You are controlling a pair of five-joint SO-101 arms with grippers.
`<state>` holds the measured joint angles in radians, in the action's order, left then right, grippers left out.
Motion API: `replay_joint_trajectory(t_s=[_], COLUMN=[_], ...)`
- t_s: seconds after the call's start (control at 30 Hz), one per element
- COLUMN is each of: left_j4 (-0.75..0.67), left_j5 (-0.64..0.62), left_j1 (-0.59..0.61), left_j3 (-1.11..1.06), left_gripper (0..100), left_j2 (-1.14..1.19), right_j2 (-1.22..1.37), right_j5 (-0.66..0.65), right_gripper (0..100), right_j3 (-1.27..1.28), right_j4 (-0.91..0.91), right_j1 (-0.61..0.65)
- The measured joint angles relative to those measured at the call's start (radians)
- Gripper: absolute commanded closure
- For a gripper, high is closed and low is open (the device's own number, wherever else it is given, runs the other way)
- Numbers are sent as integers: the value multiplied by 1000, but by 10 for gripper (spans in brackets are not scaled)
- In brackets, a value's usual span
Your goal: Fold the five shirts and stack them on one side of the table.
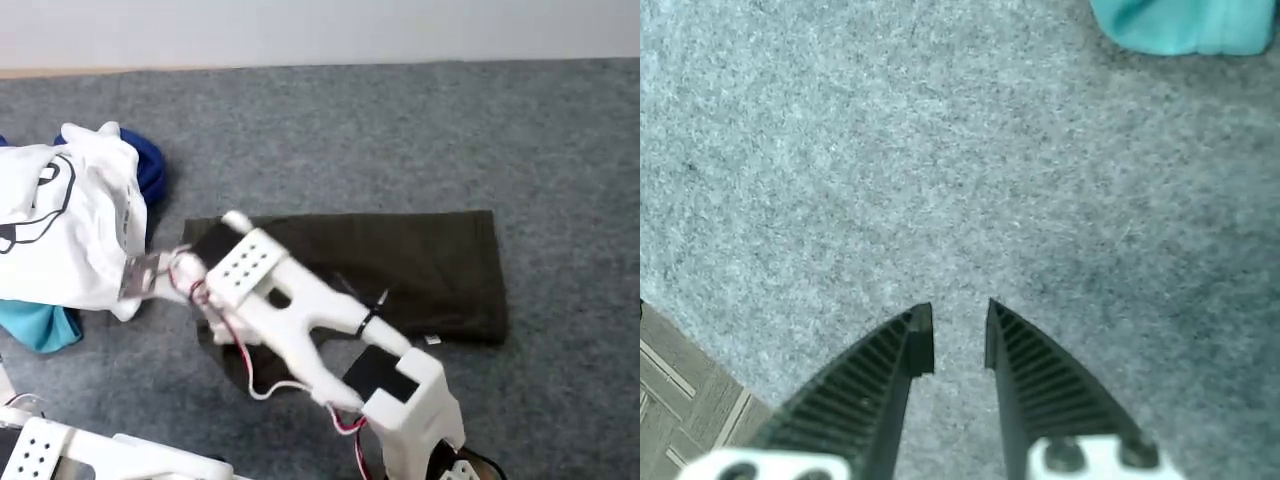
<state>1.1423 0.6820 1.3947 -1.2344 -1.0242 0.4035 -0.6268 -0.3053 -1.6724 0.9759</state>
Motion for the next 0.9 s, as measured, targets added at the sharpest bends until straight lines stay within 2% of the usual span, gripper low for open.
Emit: replay_joint_trajectory(t_s=[0.3,0.67,0.9], left_j4=[0,0,0], left_j5=[0,0,0], left_j1=[0,0,0], left_j3=[-6,-6,-6], left_gripper=[902,902,902], left_j2=[0,0,0], right_j2=[0,14,146], right_j5=[109,118,120], right_gripper=[898,897,897], right_j3=[5,180,166], right_j4=[8,187,227], right_j1=[92,152,152])
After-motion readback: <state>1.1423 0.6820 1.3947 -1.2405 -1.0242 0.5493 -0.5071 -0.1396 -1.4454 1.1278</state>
